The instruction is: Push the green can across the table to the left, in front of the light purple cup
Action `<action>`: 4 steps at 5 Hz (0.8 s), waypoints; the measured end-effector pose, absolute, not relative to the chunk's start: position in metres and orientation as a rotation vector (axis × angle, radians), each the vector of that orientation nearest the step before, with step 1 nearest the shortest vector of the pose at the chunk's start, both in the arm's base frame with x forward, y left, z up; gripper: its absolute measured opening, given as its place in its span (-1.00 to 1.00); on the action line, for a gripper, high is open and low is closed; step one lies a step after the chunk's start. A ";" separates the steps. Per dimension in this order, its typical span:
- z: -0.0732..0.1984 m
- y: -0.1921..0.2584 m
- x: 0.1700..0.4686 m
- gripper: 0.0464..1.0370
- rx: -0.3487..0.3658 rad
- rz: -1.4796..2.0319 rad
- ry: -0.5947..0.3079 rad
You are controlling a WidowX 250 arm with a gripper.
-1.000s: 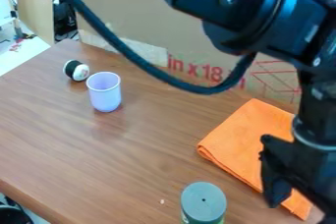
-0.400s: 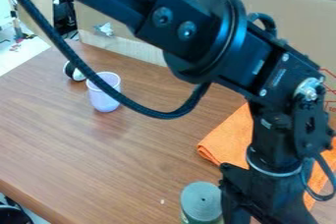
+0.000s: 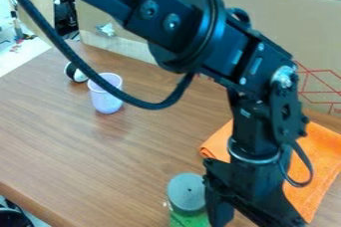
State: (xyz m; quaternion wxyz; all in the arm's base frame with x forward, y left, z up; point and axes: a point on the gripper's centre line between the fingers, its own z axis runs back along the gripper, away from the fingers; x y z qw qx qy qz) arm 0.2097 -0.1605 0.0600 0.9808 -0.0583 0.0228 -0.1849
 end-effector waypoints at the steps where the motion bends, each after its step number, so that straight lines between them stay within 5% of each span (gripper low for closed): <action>1: 0.058 -0.133 0.217 0.93 -0.111 -0.304 0.088; 4: 0.059 -0.044 0.221 0.93 -0.094 -0.120 0.127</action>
